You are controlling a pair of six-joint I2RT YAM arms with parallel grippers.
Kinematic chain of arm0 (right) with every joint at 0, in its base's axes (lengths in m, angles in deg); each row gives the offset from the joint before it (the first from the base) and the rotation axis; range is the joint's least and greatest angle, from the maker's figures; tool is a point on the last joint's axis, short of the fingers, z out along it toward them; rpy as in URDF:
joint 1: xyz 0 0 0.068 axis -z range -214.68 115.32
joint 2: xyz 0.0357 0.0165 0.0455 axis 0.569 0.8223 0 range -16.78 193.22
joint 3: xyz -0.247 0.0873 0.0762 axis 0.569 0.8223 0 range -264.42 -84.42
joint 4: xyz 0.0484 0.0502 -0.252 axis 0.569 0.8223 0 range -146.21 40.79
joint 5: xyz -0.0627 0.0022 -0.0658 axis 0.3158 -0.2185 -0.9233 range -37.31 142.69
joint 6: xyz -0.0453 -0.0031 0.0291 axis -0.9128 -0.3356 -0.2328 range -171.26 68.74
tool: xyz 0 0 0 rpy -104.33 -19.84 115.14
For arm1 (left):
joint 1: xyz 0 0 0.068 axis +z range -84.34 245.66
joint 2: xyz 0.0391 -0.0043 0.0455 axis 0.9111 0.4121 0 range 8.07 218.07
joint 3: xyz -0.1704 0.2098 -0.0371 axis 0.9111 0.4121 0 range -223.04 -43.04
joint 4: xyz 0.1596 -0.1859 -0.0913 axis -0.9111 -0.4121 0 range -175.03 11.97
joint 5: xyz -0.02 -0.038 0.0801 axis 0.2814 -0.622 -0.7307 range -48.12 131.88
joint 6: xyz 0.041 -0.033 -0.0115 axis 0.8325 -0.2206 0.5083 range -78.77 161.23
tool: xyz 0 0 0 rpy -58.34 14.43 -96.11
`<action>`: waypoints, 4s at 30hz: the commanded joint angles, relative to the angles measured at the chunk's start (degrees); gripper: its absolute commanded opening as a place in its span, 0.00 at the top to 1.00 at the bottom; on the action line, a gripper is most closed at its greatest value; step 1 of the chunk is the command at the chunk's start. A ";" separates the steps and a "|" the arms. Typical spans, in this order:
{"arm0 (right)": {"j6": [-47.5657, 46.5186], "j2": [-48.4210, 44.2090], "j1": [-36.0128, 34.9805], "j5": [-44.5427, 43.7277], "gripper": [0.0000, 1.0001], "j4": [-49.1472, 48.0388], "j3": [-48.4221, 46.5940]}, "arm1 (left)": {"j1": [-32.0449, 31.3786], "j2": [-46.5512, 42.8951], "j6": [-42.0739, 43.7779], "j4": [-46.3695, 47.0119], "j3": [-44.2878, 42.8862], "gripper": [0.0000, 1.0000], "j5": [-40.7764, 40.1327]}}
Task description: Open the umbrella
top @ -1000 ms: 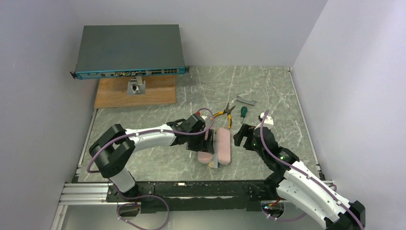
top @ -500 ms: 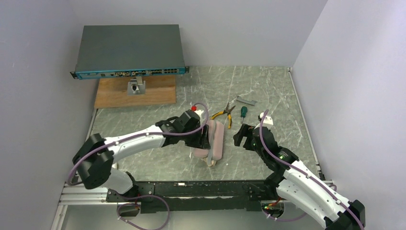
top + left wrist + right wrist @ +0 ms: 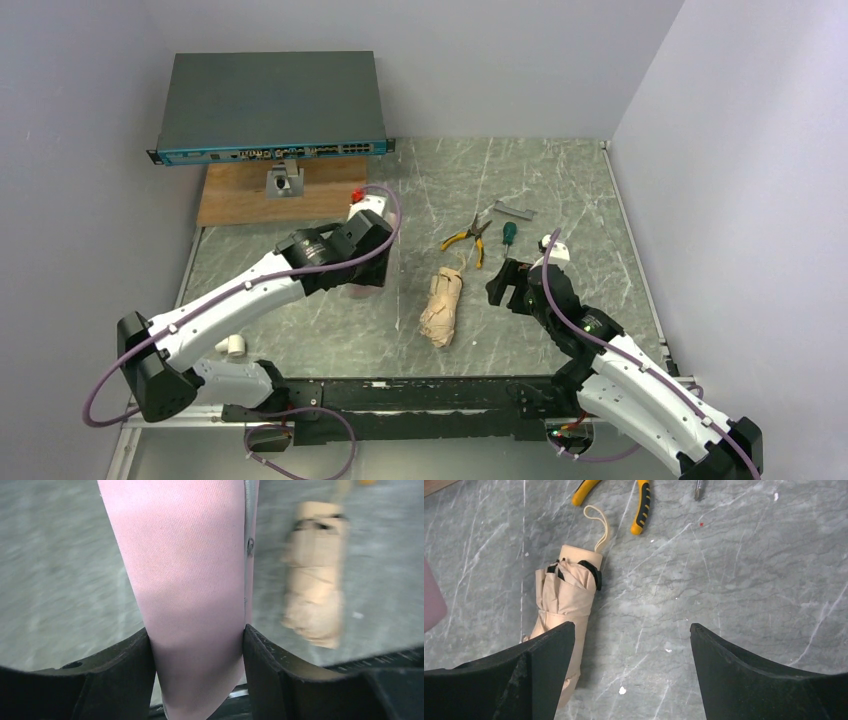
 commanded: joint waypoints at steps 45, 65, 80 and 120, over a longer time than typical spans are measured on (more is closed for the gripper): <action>0.12 13.09 0.15 21.49 0.00 -11.79 -4.51 | 5.55 -7.78 -2.45 21.30 20.00 0.01 20.60; -6.07 49.36 0.05 23.56 0.48 -6.99 -34.25 | 4.13 -19.52 -6.98 42.62 39.67 0.15 33.85; -12.28 70.42 0.10 31.29 0.58 -1.87 -44.23 | -1.61 5.60 -19.18 80.46 42.58 0.29 48.87; -14.42 26.68 -9.98 20.72 0.00 1.13 -13.49 | 5.18 0.20 4.94 32.47 18.52 0.21 28.14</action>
